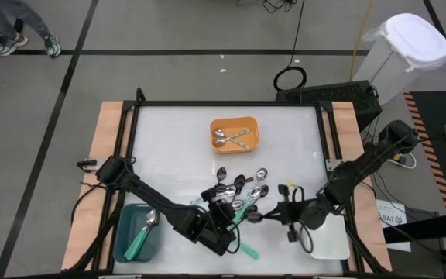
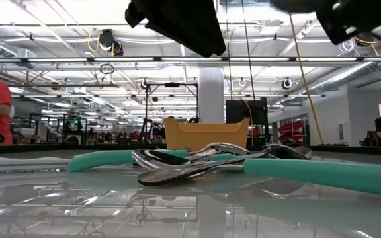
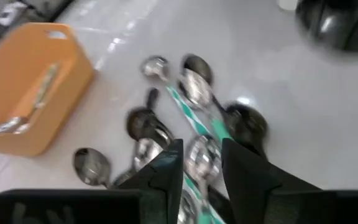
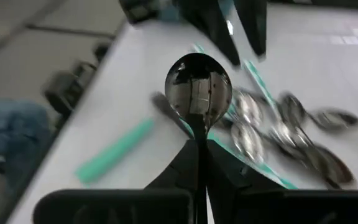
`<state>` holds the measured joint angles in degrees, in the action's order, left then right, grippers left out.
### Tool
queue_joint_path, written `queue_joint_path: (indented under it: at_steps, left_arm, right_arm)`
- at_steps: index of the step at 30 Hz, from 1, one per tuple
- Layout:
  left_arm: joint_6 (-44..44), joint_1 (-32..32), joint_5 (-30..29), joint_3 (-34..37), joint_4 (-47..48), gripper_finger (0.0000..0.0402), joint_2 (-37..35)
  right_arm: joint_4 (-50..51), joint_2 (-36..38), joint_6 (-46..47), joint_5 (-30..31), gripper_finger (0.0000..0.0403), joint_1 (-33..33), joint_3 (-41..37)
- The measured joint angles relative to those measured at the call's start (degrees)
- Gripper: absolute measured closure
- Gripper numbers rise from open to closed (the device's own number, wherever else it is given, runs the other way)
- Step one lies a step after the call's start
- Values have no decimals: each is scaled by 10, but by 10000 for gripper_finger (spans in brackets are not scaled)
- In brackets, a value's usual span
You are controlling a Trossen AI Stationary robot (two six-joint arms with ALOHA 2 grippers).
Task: Sort silverware by color (type)
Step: Put the black spoon into the white bin
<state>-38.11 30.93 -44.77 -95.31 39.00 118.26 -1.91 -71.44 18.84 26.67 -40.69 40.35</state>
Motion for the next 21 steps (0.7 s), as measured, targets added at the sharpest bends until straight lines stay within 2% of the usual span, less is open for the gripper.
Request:
queue_joint_path:
  at_steps: [5, 13, 21]
  left_arm:
    - [36, 17, 6, 0, -30, 289, 0]
    - [209, 9, 25, 0, -246, 289, 8]
    - [324, -6, 91, 0, -420, 288, 52]
  right_arm:
    - [-115, 0, -74, -32, 394, -7, -15]
    - [-242, 1, -175, -44, 394, -7, -15]
    - [-263, -1, -198, -48, 394, -7, -16]
